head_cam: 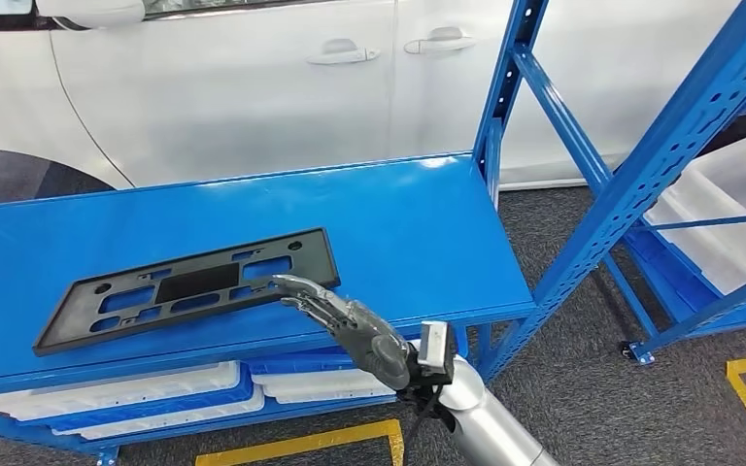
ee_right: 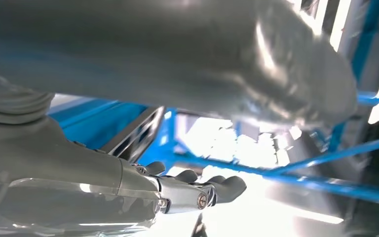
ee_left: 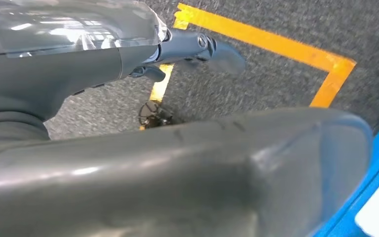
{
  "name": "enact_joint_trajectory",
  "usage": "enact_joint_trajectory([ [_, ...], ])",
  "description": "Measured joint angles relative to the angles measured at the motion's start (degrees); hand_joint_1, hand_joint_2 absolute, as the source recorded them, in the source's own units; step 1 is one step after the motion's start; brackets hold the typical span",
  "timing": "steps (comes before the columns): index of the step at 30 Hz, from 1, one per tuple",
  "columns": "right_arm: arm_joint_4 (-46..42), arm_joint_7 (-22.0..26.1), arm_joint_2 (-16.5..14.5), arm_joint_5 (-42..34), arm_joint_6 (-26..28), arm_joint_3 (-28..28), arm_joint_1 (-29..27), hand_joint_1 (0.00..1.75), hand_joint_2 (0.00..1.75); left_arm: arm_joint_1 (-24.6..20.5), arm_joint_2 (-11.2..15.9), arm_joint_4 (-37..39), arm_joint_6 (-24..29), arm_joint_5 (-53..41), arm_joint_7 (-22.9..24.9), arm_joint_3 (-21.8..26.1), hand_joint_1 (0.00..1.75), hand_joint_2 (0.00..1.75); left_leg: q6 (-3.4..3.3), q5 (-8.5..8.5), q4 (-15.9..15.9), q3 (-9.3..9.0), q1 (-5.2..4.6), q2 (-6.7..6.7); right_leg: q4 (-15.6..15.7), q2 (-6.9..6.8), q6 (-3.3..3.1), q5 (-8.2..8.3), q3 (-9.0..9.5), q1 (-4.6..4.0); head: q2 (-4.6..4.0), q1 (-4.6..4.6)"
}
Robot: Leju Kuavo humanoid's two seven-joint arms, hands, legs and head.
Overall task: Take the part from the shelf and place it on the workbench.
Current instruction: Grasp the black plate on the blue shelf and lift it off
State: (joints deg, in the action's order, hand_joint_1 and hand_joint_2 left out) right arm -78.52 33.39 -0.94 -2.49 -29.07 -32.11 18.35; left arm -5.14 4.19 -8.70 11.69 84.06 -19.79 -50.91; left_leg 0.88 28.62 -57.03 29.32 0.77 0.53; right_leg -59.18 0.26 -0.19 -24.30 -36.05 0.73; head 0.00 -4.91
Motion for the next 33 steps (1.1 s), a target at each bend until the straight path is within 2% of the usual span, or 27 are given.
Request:
enact_joint_trajectory([
  [2,2.34,-0.39,-0.84,1.43,2.21,-1.52,1.79,0.0,0.0,-0.1,-0.08,0.0,0.15,0.0,0.2,-0.26,0.0,0.0,0.61,0.53,-0.13,-0.24,0.21,-0.15,0.31,0.12,-0.77,-0.21,0.3,0.09,0.0,-0.01],
  [3,3.31,-0.74,-1.29,2.2,3.43,-2.26,2.76,0.0,0.0,-0.15,-0.15,0.0,0.2,0.0,0.27,-0.35,0.0,0.0,0.87,1.29,-1.31,0.12,0.28,-0.18,0.54,0.09,-1.1,-0.28,0.6,0.17,0.0,-0.01],
  [4,4.24,-1.21,-1.77,3.06,4.66,-3.09,3.84,0.0,0.0,-0.18,-0.21,0.0,0.25,0.0,0.3,-0.42,0.0,0.0,1.09,2.54,-3.78,1.25,0.34,-0.2,0.75,0.04,-1.4,-0.38,0.9,0.25,0.0,-0.01],
  [6,6.19,-2.27,-2.67,4.93,7.04,-4.96,5.93,0.0,0.0,-0.14,-0.29,0.0,0.44,0.0,0.3,-0.5,0.0,0.0,1.4,5.56,-11.8,5.76,0.39,-0.21,0.81,-0.03,-1.85,-0.68,1.2,0.12,0.0,-0.01],
  [7,7.05,-2.74,-3.08,5.95,8.15,-5.9,6.77,0.0,0.0,-0.05,-0.3,0.0,0.55,0.0,0.3,-0.53,0.0,0.0,1.51,6.39,-15.4,8.15,0.39,-0.21,0.78,-0.02,-1.97,-0.83,1.28,0.05,0.0,-0.01],
  [8,7.8,-3.19,-3.5,7.05,9.27,-6.84,7.46,0.0,0.0,0.06,-0.32,0.0,0.64,0.0,0.29,-0.57,0.0,0.0,1.55,6.18,-17.26,9.78,0.4,-0.21,0.75,0.01,-2.03,-0.99,1.41,0.0,0.0,-0.01],
  [9,8.35,-3.57,-3.93,8.17,10.33,-7.7,8.16,0.0,0.0,0.15,-0.33,0.0,0.68,0.0,0.29,-0.63,0.0,0.0,1.54,4.72,-16.72,10.25,0.4,-0.21,0.7,0.05,-2.01,-1.18,1.61,-0.03,0.0,-0.01],
  [10,8.82,-3.92,-4.39,9.21,11.33,-8.55,8.97,0.0,0.44,0.18,-0.35,0.0,0.7,0.0,0.29,-0.74,0.0,0.0,1.47,2.32,-13.99,9.62,0.4,-0.22,0.64,0.1,-1.93,-1.41,1.89,-0.03,0.0,-0.01],
  [11,9.22,-4.27,-4.89,10.17,12.23,-9.4,9.86,0.0,0.87,0.16,-0.36,0.0,0.7,0.0,0.29,-0.85,0.0,0.0,1.33,-0.4,-9.95,8.24,0.4,-0.26,0.58,0.13,-1.78,-1.67,2.19,-0.04,0.0,-0.01],
  [12,9.55,-4.57,-5.35,11.03,13.06,-10.16,10.81,0.0,1.31,0.1,-0.37,0.0,0.7,0.0,0.32,-0.98,0.0,0.0,1.16,-2.39,-6.0,6.73,0.3,-0.3,0.45,0.16,-1.53,-1.95,2.44,-0.18,0.0,-0.01],
  [13,9.86,-4.91,-5.79,11.9,13.86,-10.92,11.73,0.0,1.75,0.03,-0.38,0.0,0.71,0.0,0.4,-1.15,0.0,0.0,0.88,-3.59,-3.16,5.61,0.22,-0.31,0.37,0.18,-1.26,-2.16,2.59,-0.31,0.0,-0.01],
  [14,10.13,-5.24,-6.16,12.85,14.71,-11.67,12.54,0.0,1.75,-0.02,-0.42,0.0,0.74,-0.01,0.57,-1.36,0.0,0.0,0.6,-3.95,-1.67,5.03,0.11,-0.29,0.35,0.19,-0.99,-2.29,2.64,-0.43,0.0,-0.01],
  [17,10.67,-6.08,-6.91,16.54,18.16,-13.87,14.26,0.0,1.75,-0.02,-0.62,0.0,1.19,-0.08,1.65,-1.98,0.0,0.0,-0.45,-3.89,-1.04,4.83,0.16,-0.16,0.34,0.14,-0.14,-2.53,2.73,-0.48,0.0,-0.01],
  [18,10.76,-6.32,-7.07,18.13,19.67,-14.54,14.7,0.0,1.75,-0.02,-0.71,0.0,1.45,-0.09,1.99,-2.11,0.0,0.0,-0.82,-3.98,-0.86,4.74,0.28,-0.18,-0.39,0.09,0.15,-3.13,2.44,-0.47,0.0,0.0],
  [20,10.87,-7.08,-7.28,22.92,23.79,-15.97,15.65,0.0,1.75,-0.07,-0.86,0.0,2.0,-0.1,2.45,-2.29,0.0,0.0,-1.36,-4.05,-0.63,4.62,0.4,-0.25,-5.32,0.01,0.57,-6.06,0.12,-0.4,0.0,0.01],
  [22,10.99,-8.54,-7.34,30.01,29.41,-17.58,16.33,0.0,1.75,-0.08,-0.89,0.0,2.56,-0.09,2.73,-2.42,0.0,0.0,-1.68,-3.95,-0.63,4.64,0.26,-0.28,-13.05,0.0,0.71,-9.41,-3.77,-0.38,0.0,0.01],
  [23,11.07,-9.42,-7.34,33.57,32.16,-18.29,16.45,0.0,1.75,-0.04,-0.89,0.0,2.78,-0.09,2.82,-2.45,0.0,0.0,-1.76,-3.9,-0.65,4.62,0.18,-0.27,-15.72,-0.01,0.69,-10.12,-5.17,-0.38,0.0,0.0],
  [24,11.15,-10.32,-7.35,36.65,34.5,-18.88,16.54,0.0,1.75,0.02,-0.9,0.0,2.94,-0.09,2.88,-2.47,0.0,0.0,-1.8,-3.87,-0.66,4.59,0.11,-0.23,-16.75,0.0,0.61,-9.93,-5.81,-0.39,0.0,0.01],
  [25,11.24,-11.31,-7.36,39.63,36.68,-19.44,16.67,0.0,1.75,0.07,-0.92,0.0,3.02,-0.09,2.92,-2.49,0.0,0.0,-1.83,-3.84,-0.67,4.53,0.03,-0.18,-16.03,0.0,0.46,-8.94,-5.59,-0.42,0.0,0.0],
  [26,11.36,-12.43,-7.38,42.66,38.82,-19.98,16.94,0.0,1.75,0.08,-0.96,0.0,3.06,-0.09,2.95,-2.54,0.0,0.0,-1.83,-3.81,-0.68,4.43,-0.08,-0.11,-13.41,0.0,0.17,-7.21,-4.41,-0.51,0.0,0.0],
  [27,11.54,-13.76,-7.45,45.99,41.13,-20.58,17.32,0.0,1.75,0.08,-1.02,0.0,3.08,-0.09,2.96,-2.62,0.0,0.0,-1.81,-3.76,-0.68,4.31,-0.2,-0.05,-9.59,0.0,-0.31,-5.07,-2.61,-0.65,0.0,0.01],
  [29,12.28,-16.73,-7.86,52.74,45.65,-21.72,18.32,0.0,1.75,0.04,-1.26,0.0,3.06,-0.08,2.98,-2.84,0.0,0.0,-1.56,-3.6,-0.72,4.16,-0.49,-0.01,-2.09,-0.13,-1.32,-2.19,0.95,-1.09,0.0,0.01],
  [30,12.92,-18.06,-8.19,55.53,47.45,-22.23,18.77,0.0,1.75,0.04,-1.36,0.0,3.04,-0.07,2.98,-2.95,0.0,0.0,-1.32,-3.53,-0.72,4.16,-0.52,-0.04,-0.09,-0.18,-1.62,-1.72,1.85,-1.28,0.0,0.01],
  [32,14.64,-20.2,-8.88,59.56,49.88,-23.0,19.38,0.0,1.75,0.03,-1.42,0.0,2.89,-0.07,2.98,-3.15,0.0,0.0,-0.77,-3.52,-0.57,4.13,-0.42,-0.13,0.84,-0.22,-1.74,-1.72,2.15,-1.45,0.0,0.01],
  [33,15.65,-20.93,-9.25,60.77,50.56,-23.2,19.6,0.0,1.75,0.0,-1.39,0.01,2.8,-0.07,2.98,-3.25,0.0,0.0,-0.5,-3.44,-0.51,4.08,-0.39,-0.15,1.16,-0.21,-1.85,-1.58,2.33,-1.25,0.0,0.01],
])
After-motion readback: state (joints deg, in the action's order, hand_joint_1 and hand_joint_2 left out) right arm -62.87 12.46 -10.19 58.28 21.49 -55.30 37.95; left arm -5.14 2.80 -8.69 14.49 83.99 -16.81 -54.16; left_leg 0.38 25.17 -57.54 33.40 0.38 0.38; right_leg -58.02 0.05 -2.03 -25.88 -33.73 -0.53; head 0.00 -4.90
